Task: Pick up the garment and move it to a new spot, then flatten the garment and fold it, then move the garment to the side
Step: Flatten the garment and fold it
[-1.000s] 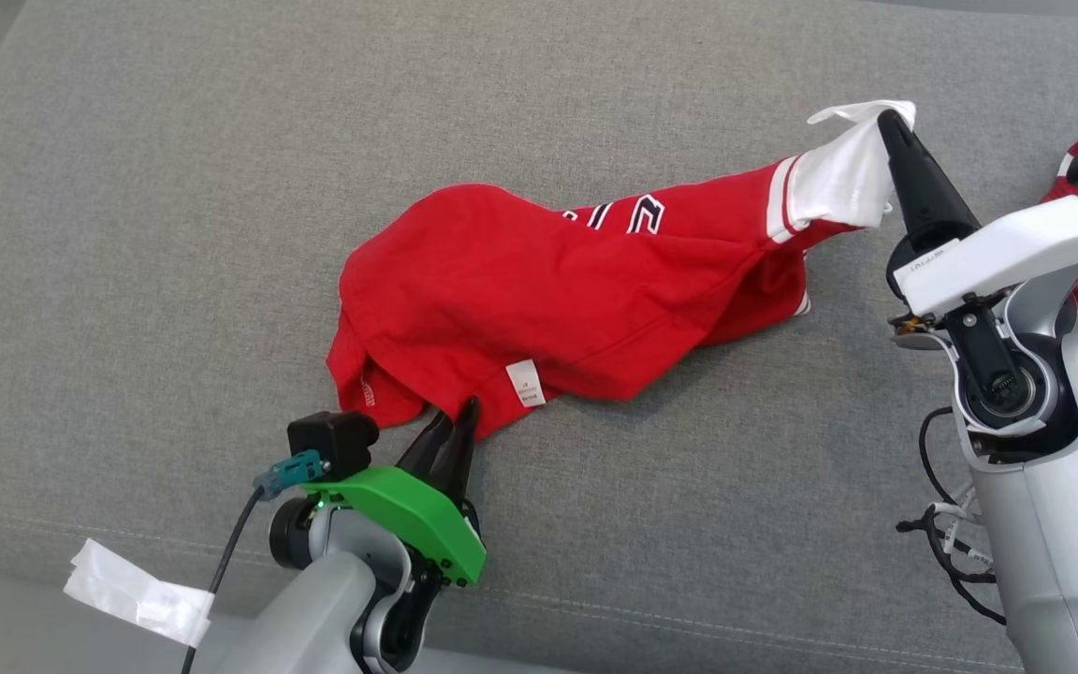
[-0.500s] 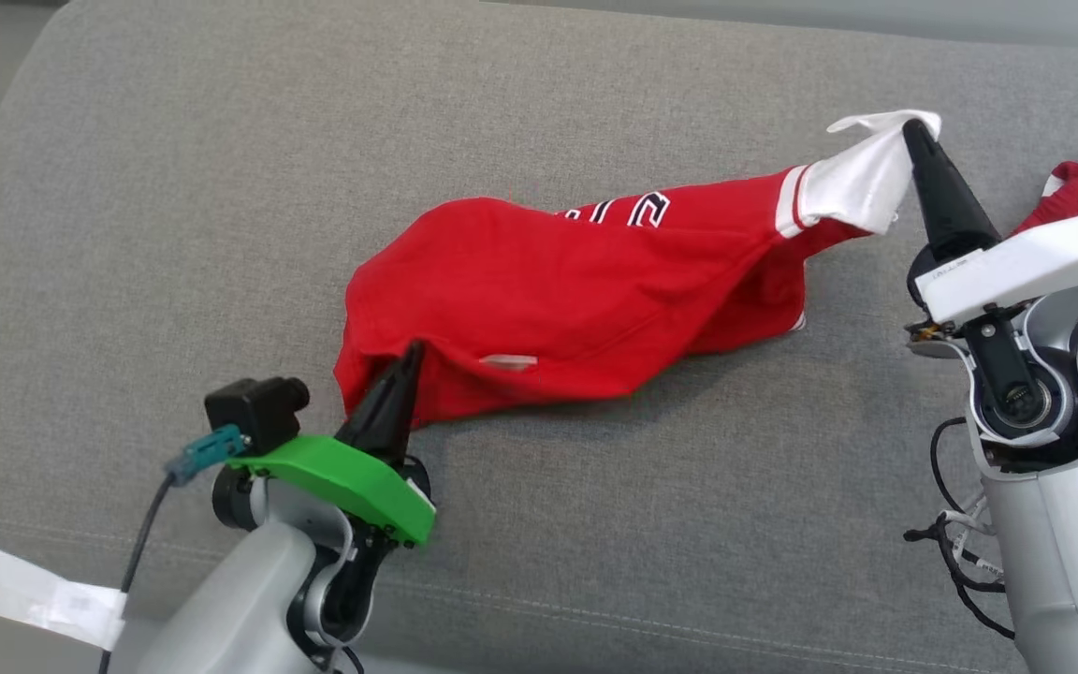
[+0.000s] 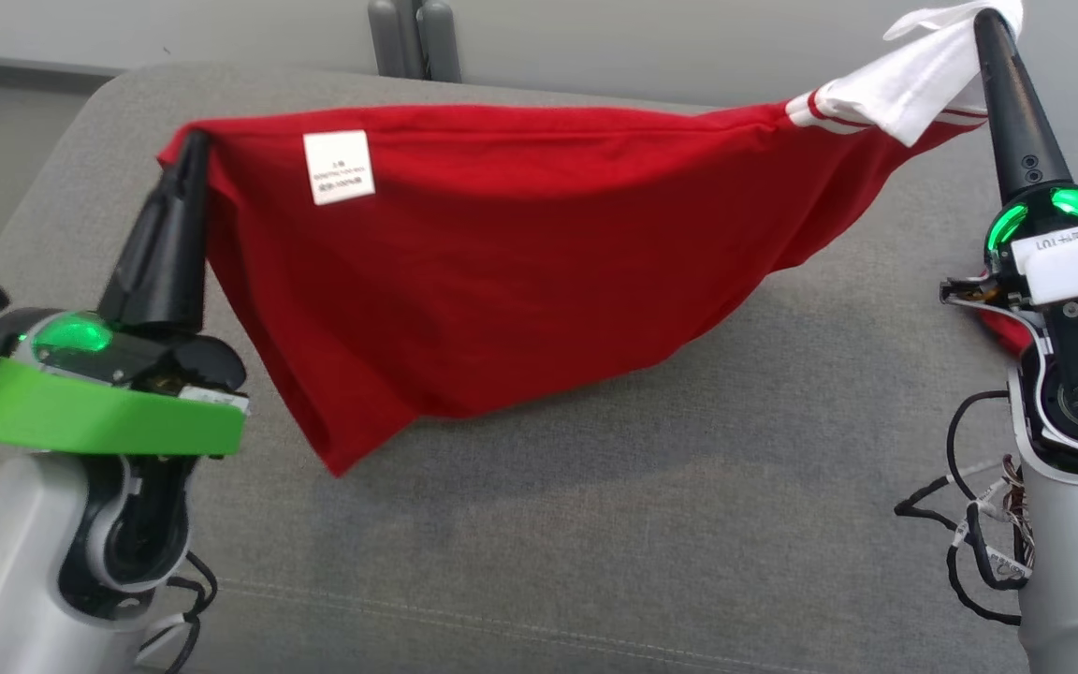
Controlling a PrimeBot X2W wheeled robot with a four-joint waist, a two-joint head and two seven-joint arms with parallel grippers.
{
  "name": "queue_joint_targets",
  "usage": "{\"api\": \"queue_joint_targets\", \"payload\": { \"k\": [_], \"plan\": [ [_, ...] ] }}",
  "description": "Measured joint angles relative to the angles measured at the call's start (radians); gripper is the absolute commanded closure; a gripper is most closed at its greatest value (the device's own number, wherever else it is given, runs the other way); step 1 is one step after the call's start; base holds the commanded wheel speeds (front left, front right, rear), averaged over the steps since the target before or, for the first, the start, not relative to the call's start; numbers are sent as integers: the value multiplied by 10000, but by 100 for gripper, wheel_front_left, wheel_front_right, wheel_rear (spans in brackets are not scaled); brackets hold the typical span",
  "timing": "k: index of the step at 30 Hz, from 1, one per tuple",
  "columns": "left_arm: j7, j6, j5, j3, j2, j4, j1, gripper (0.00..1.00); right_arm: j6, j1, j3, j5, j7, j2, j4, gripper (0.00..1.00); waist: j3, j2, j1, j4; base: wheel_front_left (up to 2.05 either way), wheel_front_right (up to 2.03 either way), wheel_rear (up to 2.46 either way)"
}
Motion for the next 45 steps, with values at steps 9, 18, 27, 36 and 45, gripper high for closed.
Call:
{"api": "queue_joint_targets", "payload": {
  "k": [9, 18, 27, 36, 45],
  "plan": [
    [61, 790, -88, 1336, 1043, -3152, 725, 100, 288, 563, 35, 1342, 29, 140, -2784, 100, -755, 0, 0, -477, 0, 0, 0],
    [1344, 1231, -746, 2071, 1850, -5699, 1831, 100, -617, 1279, 173, 1651, 416, 134, -5827, 100, -934, 0, 0, -1308, 0, 0, 0],
    [2959, 1290, -2006, 2052, 2238, -4226, 2116, 100, -1112, 1500, 127, 1120, 1394, -320, -3971, 100, 163, 0, 0, -1526, 0, 0, 0],
    [4295, 1292, -2255, 886, 2132, -1561, -1029, 100, -1175, -2201, -334, -441, 1847, -491, -487, 100, 1274, 0, 0, -1395, 0, 0, 0],
    [3398, 1292, -303, 848, 520, 777, -5276, 100, -1177, -6916, -840, -2063, 1243, 90, 2309, 100, 2474, 0, 3, -1073, 0, 0, 0]
  ]
}}
